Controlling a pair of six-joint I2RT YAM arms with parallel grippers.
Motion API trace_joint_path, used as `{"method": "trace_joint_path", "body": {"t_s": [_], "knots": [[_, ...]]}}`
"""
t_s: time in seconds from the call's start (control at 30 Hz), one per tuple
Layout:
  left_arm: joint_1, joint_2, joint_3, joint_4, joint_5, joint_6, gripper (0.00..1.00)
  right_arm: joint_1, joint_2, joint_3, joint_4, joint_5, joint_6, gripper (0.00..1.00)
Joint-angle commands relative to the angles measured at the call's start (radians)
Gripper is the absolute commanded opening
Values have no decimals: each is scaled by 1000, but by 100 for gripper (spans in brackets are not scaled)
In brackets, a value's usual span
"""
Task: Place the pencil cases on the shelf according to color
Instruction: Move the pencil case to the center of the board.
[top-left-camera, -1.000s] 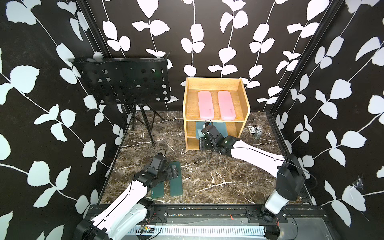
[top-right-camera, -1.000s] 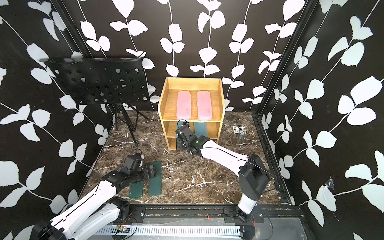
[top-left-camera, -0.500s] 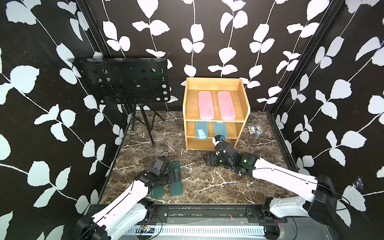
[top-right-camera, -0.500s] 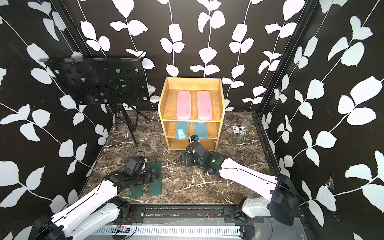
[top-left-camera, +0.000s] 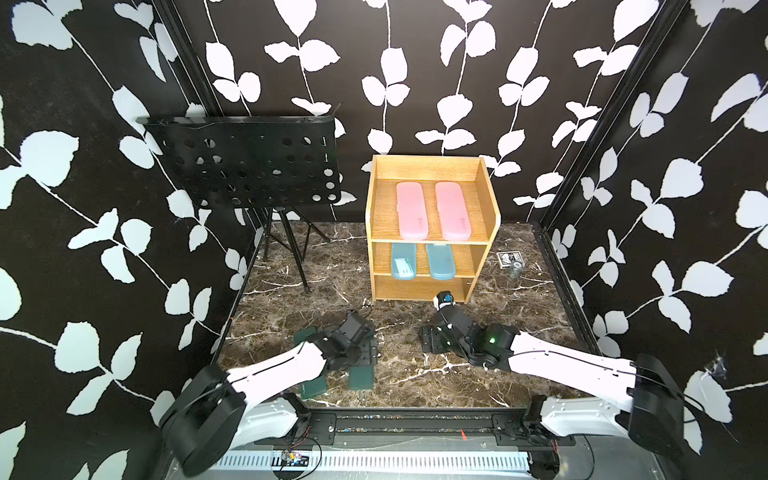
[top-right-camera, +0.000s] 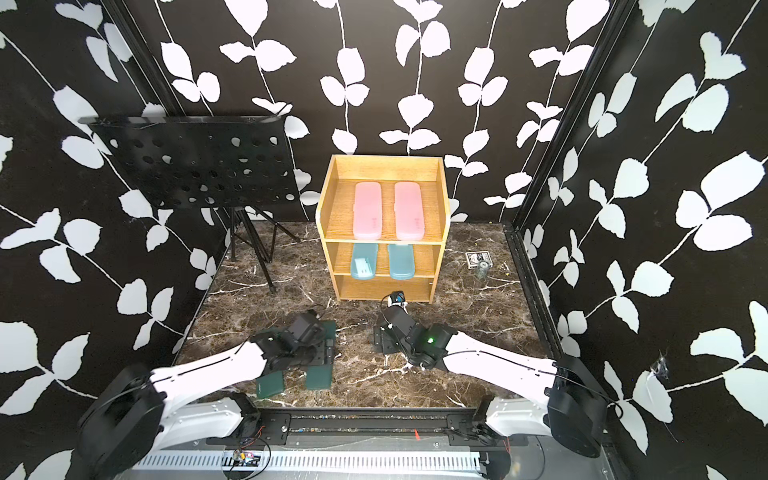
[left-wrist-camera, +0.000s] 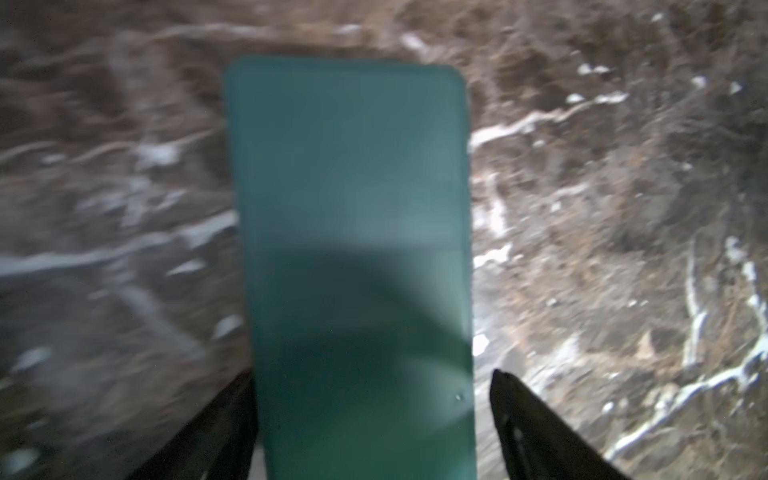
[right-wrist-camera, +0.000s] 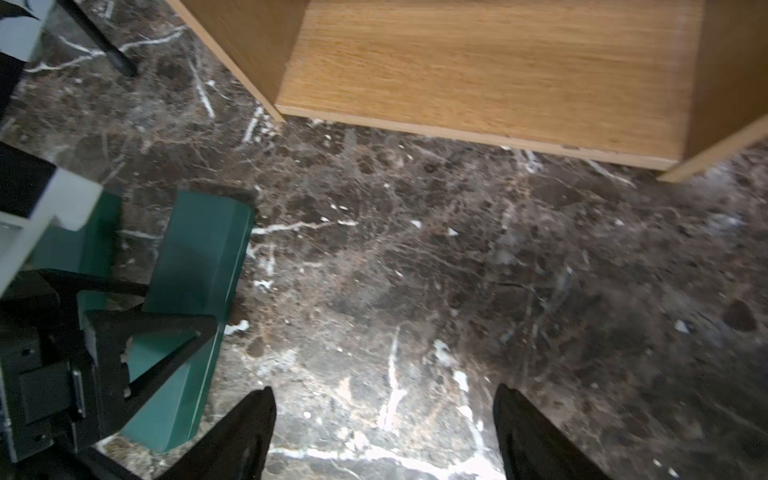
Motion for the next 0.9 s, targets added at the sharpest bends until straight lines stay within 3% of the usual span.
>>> {"method": "trace_joint_path", "body": {"t_s": [0.0,0.1,0.2,0.3,0.47,0.53,0.63,0.77,0.87], "knots": [[-107,116,20,118,24,-83,75,4,-75,-49,-61,72,19,86],[-187,182,60,181,-15,-148,75,4,-144,-83,-100,115,21,87],[-216,197,89,187,-55,-174,88,4,-203,-101,-134,134,20,88],[-215,125,122,61,-151,-167,98,5,-225,-110,-136,119,27,92],[-210,-20,202,-276,-365,-110,99,5,-146,-127,-20,36,68,95],[-179,-50,235,-439,-427,-98,99,29,-80,-104,0,50,115,95],[-80,-80,234,-649,-484,-135,99,105,17,-92,81,170,184,97],[58,-153,165,-569,-358,-42,99,128,157,-4,102,168,274,99],[124,-175,185,-607,-361,-31,99,131,251,92,64,165,307,99]]}}
